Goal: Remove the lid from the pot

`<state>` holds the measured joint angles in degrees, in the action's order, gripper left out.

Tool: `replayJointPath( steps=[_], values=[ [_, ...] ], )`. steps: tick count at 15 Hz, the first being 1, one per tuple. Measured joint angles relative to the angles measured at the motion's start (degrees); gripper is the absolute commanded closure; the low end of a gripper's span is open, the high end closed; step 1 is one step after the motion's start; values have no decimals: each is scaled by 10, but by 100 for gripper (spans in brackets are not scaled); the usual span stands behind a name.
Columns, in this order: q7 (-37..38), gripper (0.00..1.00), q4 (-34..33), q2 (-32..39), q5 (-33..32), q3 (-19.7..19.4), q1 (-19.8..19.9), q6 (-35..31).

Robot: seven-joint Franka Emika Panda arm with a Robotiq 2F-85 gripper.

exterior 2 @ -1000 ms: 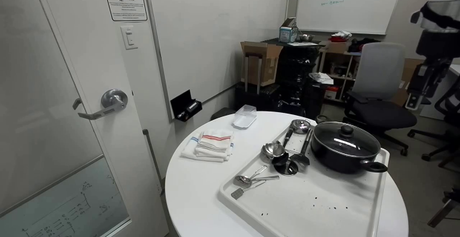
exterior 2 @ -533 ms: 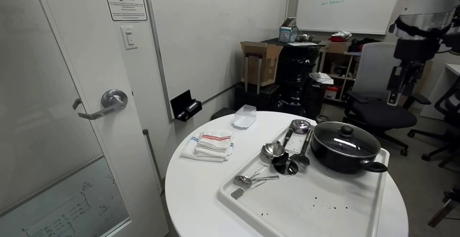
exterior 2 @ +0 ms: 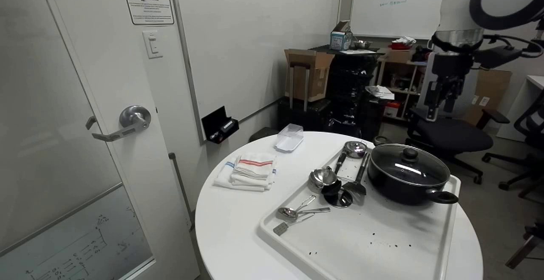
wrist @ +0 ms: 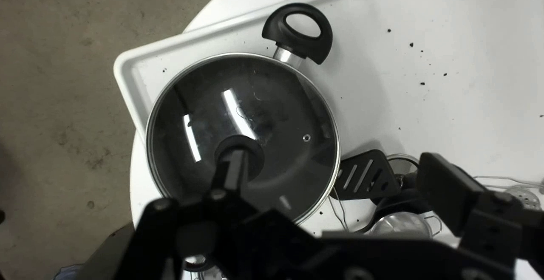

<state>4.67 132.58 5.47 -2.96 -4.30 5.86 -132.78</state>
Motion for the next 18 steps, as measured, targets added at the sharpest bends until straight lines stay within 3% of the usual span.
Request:
replayJointPath(
  steps=[8,18],
  values=[
    [-18,0,-89,121,26,-4,14,-14],
    [-17,0,-114,217,26,-27,30,-88]
  ],
)
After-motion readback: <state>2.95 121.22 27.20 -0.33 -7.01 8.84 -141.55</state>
